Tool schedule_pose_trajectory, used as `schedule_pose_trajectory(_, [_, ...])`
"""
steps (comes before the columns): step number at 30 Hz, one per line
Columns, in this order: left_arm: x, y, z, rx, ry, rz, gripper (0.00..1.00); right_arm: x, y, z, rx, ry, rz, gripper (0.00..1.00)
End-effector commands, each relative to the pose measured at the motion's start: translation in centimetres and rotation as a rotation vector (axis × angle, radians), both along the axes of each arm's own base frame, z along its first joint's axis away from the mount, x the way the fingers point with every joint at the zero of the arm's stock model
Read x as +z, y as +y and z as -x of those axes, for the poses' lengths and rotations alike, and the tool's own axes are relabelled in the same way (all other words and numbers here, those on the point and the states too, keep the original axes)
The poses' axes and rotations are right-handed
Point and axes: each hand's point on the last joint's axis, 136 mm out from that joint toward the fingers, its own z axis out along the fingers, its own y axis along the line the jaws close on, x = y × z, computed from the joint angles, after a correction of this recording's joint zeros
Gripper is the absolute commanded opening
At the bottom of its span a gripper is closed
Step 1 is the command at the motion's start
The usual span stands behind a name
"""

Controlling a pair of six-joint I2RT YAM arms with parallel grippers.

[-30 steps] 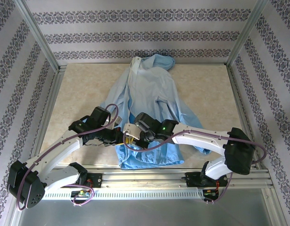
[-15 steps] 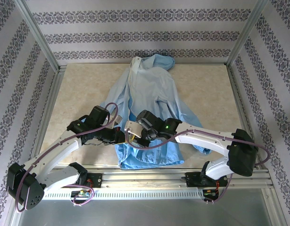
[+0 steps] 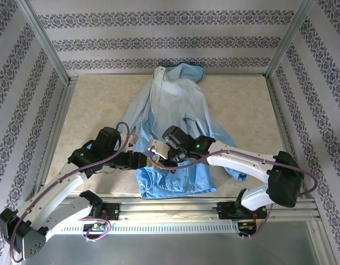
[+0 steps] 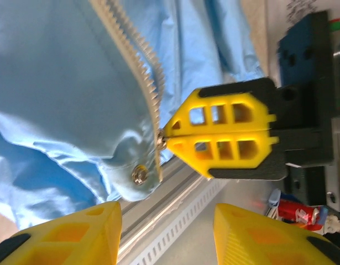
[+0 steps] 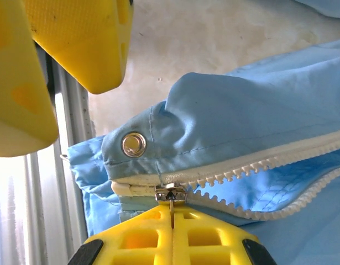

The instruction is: Zip up the jacket

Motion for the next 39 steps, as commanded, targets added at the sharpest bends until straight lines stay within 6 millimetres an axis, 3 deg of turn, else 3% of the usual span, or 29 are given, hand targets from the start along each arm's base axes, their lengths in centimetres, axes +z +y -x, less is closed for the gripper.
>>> schedule_pose_trajectory(1, [-0.2, -0.2, -0.6, 0.050, -0.007, 0.051, 0.46, 1.3, 1.5, 0.7, 0.022, 0.043, -0.056, 0.00])
schedule_pose_trajectory(6, [-1.7, -0.6, -0.5, 0.061, 0.023, 0.071, 0.46, 1.8, 2.2, 0.5, 0.021, 0.055, -0.078, 0.00])
schedule_pose_trajectory(10, [-2.0, -1.0, -1.0, 0.069, 0.010, 0.093, 0.50, 2.2, 2.7, 0.3, 0.016, 0.062, -0.089, 0.00])
schedule_pose_trajectory(15, [-1.8, -1.8, -1.9, 0.053, -0.013, 0.117, 0.48, 2.5, 3.0, 0.0, 0.004, 0.064, -0.096, 0.00])
schedule_pose_trajectory(16, [-1.7, -1.9, -2.1, 0.048, -0.017, 0.117, 0.42, 2.5, 3.1, -0.1, -0.003, 0.065, -0.093, 0.00])
schedule_pose_trajectory(20, [-1.6, -1.4, -2.2, 0.031, -0.030, 0.041, 0.03, 3.3, 3.1, -1.6, -0.071, 0.054, -0.091, 0.00])
schedule_pose_trajectory(21, [-1.6, -1.0, -2.1, 0.031, -0.035, 0.013, 0.00, 3.6, 3.2, -2.0, -0.088, 0.045, -0.093, 0.00])
schedule_pose_trajectory(29, [-0.9, 1.7, -0.7, 0.034, -0.024, -0.114, 0.00, 4.9, 3.0, -6.1, -0.207, -0.015, -0.061, 0.00])
schedule_pose_trajectory(39, [1.0, 3.5, 0.5, 0.024, -0.044, -0.185, 0.00, 4.7, 3.6, -8.5, -0.238, -0.028, -0.040, 0.00])
